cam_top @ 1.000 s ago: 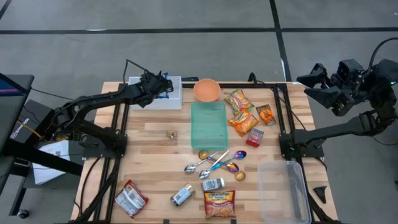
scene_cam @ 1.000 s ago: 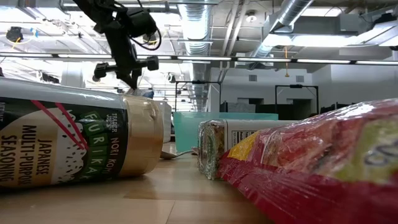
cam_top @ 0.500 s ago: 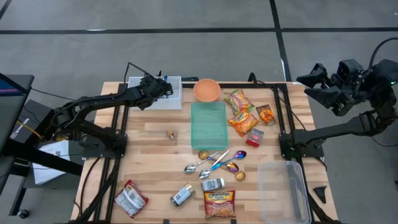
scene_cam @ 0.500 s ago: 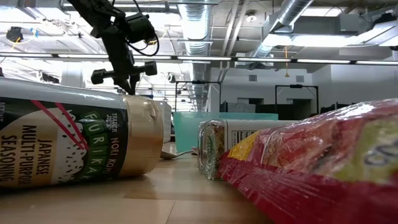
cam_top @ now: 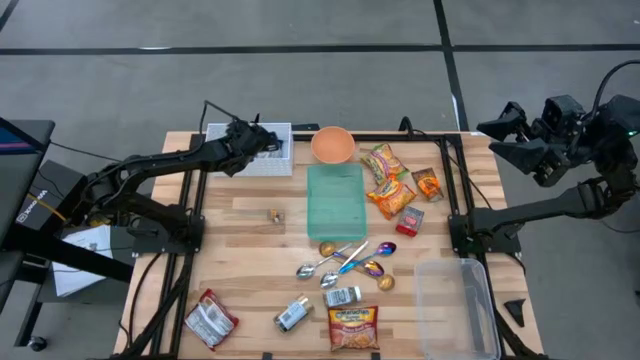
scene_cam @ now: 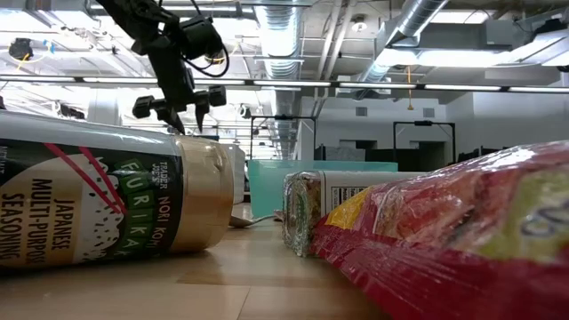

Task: Pick & Place Food Item
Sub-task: Put the gold seasoning into the blue bin

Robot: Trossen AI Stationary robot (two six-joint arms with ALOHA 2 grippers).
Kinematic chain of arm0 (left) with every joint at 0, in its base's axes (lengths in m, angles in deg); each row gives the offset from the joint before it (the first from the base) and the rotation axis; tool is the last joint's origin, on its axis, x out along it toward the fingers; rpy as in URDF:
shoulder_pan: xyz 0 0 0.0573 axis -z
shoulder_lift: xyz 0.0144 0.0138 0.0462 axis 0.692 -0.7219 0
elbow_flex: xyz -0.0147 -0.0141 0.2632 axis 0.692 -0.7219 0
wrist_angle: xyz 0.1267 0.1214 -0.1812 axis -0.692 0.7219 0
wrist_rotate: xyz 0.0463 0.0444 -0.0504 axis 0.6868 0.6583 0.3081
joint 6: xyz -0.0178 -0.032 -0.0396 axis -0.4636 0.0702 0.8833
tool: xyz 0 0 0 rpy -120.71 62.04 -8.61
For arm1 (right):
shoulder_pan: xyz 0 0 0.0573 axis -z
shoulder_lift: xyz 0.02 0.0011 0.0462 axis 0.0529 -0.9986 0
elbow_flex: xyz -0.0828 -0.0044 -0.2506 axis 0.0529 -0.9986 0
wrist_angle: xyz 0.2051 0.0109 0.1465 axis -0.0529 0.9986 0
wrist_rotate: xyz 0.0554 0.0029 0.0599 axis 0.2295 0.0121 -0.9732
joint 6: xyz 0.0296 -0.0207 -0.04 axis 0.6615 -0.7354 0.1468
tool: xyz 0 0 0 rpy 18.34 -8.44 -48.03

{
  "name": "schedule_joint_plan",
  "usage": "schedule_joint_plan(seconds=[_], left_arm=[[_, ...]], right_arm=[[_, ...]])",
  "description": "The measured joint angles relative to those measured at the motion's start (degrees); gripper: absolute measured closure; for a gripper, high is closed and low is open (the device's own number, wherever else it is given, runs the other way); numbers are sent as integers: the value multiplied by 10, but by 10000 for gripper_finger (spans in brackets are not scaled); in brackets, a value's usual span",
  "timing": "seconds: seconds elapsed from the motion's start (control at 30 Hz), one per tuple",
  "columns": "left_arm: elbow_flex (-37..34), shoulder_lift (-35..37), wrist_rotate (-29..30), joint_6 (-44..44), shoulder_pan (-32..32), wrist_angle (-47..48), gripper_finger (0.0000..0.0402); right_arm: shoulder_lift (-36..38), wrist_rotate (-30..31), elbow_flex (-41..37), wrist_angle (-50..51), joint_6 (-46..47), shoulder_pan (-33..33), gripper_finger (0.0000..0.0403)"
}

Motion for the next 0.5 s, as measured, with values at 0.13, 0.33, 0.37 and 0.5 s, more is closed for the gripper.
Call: schedule_joint_plan(seconds=[0.13,0.33,0.37,0.5], left_arm=[[0,8,-2,-40,0,-44,225],[0,54,-28,-160,0,-146,235],[0,64,-50,-191,0,-167,236],[0,116,-227,-273,2,-200,243]], right_arm=[[2,0,0,0,0,0,147],[7,0,0,0,0,0,147],[9,0,0,0,0,0,147],[14,0,0,0,-2,0,147]])
